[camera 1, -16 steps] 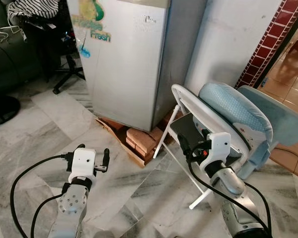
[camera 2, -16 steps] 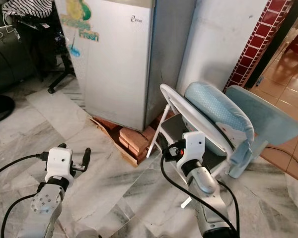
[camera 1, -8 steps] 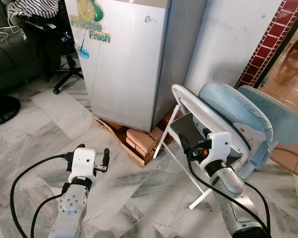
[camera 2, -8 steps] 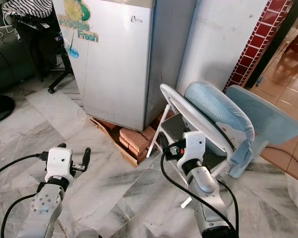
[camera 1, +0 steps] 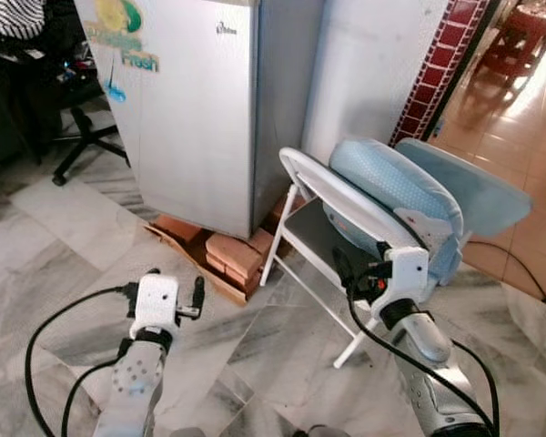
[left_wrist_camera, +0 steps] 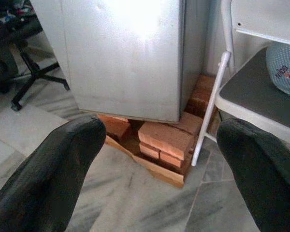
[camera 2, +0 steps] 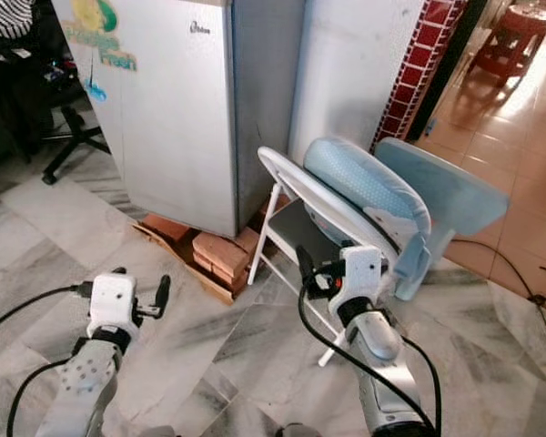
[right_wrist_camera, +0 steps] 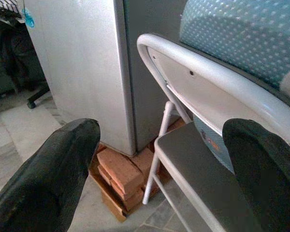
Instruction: Restocking fridge
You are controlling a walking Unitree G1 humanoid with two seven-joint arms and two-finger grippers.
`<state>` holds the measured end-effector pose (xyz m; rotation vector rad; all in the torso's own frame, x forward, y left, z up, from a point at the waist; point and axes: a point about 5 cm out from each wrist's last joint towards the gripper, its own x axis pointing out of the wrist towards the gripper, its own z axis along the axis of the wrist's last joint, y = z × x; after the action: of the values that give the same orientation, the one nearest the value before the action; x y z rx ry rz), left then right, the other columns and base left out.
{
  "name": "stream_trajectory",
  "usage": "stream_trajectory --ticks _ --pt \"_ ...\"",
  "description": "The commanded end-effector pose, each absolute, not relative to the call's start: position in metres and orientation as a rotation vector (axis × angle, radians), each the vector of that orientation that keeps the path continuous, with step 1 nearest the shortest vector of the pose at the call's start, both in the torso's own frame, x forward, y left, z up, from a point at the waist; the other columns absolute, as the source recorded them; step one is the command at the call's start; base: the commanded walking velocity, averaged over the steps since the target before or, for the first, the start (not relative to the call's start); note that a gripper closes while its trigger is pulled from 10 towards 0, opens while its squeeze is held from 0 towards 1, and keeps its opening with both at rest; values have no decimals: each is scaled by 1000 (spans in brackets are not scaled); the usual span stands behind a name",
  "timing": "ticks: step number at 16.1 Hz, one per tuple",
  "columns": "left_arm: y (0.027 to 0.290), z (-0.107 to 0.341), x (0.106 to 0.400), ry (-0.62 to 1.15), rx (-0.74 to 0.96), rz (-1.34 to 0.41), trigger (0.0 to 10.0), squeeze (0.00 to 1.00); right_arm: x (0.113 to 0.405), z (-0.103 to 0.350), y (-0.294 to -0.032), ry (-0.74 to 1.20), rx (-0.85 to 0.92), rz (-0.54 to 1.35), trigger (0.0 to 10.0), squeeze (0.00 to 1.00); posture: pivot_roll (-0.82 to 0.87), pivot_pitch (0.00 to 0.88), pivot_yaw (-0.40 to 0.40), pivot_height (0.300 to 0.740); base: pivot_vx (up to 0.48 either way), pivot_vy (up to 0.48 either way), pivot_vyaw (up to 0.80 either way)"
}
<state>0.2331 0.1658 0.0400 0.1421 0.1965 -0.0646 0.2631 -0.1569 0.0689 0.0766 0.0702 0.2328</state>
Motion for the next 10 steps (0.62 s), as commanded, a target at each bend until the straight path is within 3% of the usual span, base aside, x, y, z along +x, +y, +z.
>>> stream_trajectory --ticks 1,3,10 --pt "165 40 232 210 135 -76 10000 0 263 70 -158 61 71 225 10000 0 156 38 -16 740 0 0 0" --pt "166 40 233 213 137 -72 10000 0 263 68 -162 70 70 200 10000 0 156 38 -16 740 0 135 0" --pt "163 43 236 209 143 -76 10000 0 263 68 -164 72 71 182 10000 0 149 63 -10 740 0 270 -453"
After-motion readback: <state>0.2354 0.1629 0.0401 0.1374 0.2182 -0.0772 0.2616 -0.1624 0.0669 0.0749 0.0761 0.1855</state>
